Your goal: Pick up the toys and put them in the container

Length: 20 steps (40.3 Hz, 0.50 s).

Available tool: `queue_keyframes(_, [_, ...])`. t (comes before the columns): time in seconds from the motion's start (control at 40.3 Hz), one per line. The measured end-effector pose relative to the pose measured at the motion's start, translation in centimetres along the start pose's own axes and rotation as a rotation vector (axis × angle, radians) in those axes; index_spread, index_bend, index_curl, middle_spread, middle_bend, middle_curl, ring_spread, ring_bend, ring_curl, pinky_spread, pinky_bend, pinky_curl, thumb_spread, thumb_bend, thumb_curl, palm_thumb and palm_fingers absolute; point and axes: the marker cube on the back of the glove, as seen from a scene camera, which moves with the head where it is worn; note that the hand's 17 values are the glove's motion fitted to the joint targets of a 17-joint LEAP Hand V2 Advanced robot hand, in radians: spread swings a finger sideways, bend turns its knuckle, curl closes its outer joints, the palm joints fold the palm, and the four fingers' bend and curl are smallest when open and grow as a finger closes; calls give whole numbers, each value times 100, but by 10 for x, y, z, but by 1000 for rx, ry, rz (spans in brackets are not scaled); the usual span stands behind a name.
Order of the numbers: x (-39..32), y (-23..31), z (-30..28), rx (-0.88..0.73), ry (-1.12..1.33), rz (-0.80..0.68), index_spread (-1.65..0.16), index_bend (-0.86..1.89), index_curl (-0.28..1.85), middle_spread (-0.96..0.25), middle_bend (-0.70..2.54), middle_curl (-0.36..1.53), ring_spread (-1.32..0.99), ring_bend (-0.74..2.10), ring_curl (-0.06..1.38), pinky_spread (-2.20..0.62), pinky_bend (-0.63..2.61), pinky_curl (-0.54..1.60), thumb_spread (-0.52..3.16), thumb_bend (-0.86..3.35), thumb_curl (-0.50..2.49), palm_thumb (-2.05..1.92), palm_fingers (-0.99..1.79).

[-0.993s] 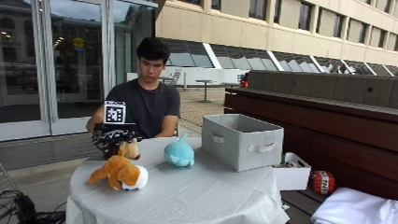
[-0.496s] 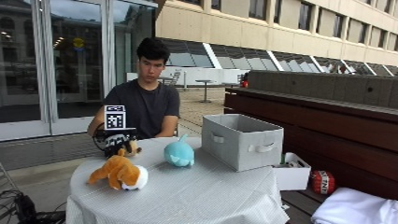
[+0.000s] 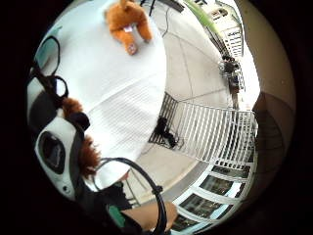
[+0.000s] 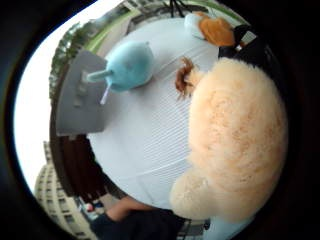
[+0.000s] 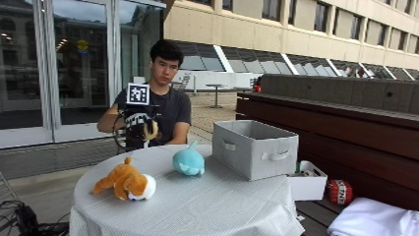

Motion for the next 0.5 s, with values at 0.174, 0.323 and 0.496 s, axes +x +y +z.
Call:
queue_keyframes(0.174, [-38, -28, -107, 201, -20, -148, -33, 23, 30, -36, 69, 49, -42, 107, 45, -45, 86, 35, 78, 28, 58, 68, 104])
queue_keyframes(0.323, [-92, -51, -179, 284, -42, -191, -35, 16, 29, -39, 64, 48, -44, 106, 45, -45, 88, 36, 75, 25, 62, 67, 103])
queue_keyframes(0.496, [-175, -50, -232, 313, -30, -246, -37, 15, 28, -41, 61, 49, -44, 104, 44, -44, 87, 35, 72, 23, 67, 67, 104])
